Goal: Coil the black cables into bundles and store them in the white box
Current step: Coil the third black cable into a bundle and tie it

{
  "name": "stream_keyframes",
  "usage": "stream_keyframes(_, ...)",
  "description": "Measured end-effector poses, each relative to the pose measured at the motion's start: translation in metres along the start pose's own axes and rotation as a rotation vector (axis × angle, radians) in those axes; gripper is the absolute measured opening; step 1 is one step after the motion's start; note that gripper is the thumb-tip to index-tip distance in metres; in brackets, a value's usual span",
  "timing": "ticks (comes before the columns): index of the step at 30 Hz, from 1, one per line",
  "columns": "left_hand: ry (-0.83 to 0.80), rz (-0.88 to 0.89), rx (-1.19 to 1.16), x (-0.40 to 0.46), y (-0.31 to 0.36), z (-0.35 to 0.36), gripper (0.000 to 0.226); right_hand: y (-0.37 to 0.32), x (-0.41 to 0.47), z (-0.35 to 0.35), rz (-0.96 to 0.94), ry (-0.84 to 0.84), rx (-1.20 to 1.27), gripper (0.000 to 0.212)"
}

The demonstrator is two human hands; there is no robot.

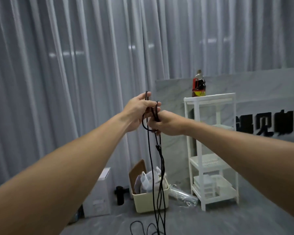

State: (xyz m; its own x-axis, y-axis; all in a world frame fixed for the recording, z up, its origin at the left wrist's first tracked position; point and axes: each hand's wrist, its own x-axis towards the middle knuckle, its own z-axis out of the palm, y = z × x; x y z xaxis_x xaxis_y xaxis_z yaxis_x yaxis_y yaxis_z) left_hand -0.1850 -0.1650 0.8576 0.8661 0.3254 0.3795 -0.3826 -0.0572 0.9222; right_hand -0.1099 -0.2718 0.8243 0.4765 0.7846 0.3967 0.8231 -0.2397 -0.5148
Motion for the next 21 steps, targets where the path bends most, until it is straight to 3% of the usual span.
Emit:
stream_keyframes(5, 0.029, 0.057, 0.007, -0.020, 0.065, 0.014, 0.054, -0.057, -0.015, -0.047, -0.062, 0.086, -0.164, 0.030)
stream_keyframes(10, -0.008, 0.092, 0.083, -0.048, 0.115, 0.026, 0.071, -0.101, -0.041, -0.088, 0.030, 0.025, 0.096, 0.011)
stream_keyframes(14, -0.039, 0.071, 0.223, -0.068, 0.135, 0.030, 0.074, -0.116, -0.057, -0.106, 0.067, -0.015, 0.207, 0.016)
stream_keyframes(17, -0.062, 0.059, 0.314, -0.078, 0.143, 0.029, 0.072, -0.124, -0.066, -0.115, 0.085, -0.119, 0.342, 0.006)
stream_keyframes(21, -0.065, 0.077, 0.380, -0.088, 0.150, 0.026, 0.073, -0.134, -0.071, -0.125, 0.077, -0.253, 0.510, 0.011)
